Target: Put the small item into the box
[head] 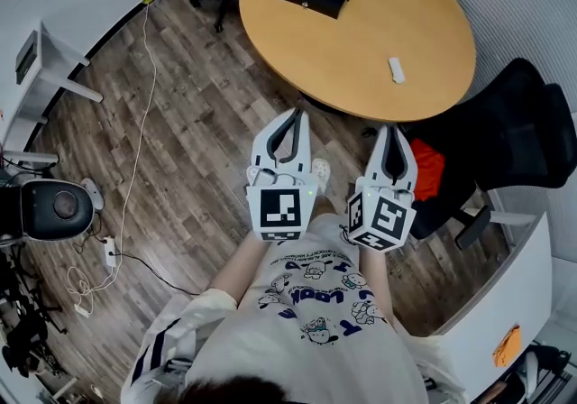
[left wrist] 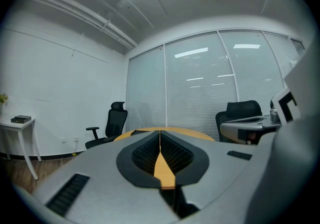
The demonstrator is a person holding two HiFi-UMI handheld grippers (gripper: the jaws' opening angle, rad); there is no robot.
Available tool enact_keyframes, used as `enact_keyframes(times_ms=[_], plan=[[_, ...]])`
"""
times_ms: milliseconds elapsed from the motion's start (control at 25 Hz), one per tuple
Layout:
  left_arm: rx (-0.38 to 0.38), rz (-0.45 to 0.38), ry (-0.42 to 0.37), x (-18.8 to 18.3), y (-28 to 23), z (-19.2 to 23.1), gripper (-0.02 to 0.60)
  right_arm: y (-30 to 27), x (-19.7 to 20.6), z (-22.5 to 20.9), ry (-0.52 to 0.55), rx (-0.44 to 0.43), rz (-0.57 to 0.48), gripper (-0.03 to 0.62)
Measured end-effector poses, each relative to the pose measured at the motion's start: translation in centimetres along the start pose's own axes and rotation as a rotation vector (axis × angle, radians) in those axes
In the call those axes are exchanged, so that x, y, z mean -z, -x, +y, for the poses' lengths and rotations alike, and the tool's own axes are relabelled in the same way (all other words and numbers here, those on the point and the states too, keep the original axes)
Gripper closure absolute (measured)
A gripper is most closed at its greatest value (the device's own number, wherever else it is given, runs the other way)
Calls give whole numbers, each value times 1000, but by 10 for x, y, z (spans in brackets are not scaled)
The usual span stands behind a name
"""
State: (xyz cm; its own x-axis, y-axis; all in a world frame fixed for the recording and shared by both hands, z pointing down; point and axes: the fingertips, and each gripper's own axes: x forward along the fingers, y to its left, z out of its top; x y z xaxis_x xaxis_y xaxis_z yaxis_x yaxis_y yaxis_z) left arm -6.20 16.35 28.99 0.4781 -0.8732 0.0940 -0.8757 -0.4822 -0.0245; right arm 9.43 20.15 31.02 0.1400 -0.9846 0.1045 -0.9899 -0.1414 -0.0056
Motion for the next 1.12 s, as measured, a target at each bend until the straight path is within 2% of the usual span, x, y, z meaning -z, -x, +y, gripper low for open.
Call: enact_keyframes(times_ms=[320,640,1120], plan=[[-43,12,8,-17,-59,16,566,-67,-19,-7,11,-38,12,549],[-66,35,-1,-17,-117,17,566,-127,-17,-28,4,-57,33,549],[-91,49,7,-16,-204,4,566,-213,-11,-82,27,-52,69,548]])
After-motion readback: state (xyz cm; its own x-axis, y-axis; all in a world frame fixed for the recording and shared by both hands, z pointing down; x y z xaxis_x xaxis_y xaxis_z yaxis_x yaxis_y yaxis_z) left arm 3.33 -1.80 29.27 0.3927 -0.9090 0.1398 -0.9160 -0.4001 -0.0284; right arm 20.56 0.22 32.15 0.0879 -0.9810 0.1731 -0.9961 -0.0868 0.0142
